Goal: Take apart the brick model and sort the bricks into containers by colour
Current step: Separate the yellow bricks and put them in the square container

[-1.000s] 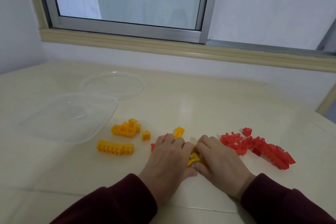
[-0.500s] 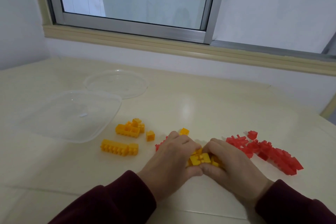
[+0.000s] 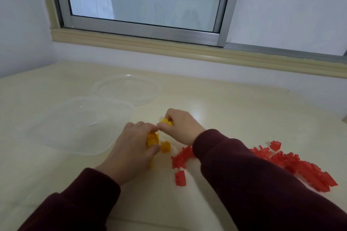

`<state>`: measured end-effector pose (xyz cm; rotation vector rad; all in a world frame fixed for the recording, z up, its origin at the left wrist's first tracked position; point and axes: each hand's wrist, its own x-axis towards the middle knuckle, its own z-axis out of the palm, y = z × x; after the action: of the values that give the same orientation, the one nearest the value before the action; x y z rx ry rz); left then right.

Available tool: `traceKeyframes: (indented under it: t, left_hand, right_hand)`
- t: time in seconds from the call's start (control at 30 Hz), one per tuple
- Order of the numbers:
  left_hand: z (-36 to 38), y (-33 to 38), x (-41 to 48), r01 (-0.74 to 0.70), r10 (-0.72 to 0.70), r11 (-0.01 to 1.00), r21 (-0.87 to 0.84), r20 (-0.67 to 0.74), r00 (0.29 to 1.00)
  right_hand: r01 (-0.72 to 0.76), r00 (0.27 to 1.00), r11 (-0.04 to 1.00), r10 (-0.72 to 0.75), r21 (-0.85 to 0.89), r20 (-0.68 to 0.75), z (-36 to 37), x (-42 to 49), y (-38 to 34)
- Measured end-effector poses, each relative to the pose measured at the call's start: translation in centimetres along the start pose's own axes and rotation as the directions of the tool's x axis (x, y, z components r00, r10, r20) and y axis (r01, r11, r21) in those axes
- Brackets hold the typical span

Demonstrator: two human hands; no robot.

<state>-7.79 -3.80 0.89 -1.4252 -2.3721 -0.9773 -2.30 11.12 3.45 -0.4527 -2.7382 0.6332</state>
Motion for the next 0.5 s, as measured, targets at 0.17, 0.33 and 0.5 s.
traceKeyframes:
  t: [0.17,0.33,0.5]
  left_hand:
    - [0.6,-0.7,-0.1,-0.02,0.02,1.0,-0.018,0.017,1.0]
    - [0.6,-0.8,-0.1,-0.019,0.019,1.0,-0.003,0.023,1.0]
    - [0.4,-0.7,-0.2,0.004,-0.004,1.0,0.011,0.022,1.0]
  right_hand:
    - [-0.084,0.991,0.995,0.09,-0.062,0.095,2.4,1.5,0.0]
    - [-0.062,0.987,0.996,0.07,-0.056,0.142,2.0,1.3,-0.5]
    - [-0.004,0.997,1.0,0.005,-0.009,0.072,-1.3,0.0,0.0]
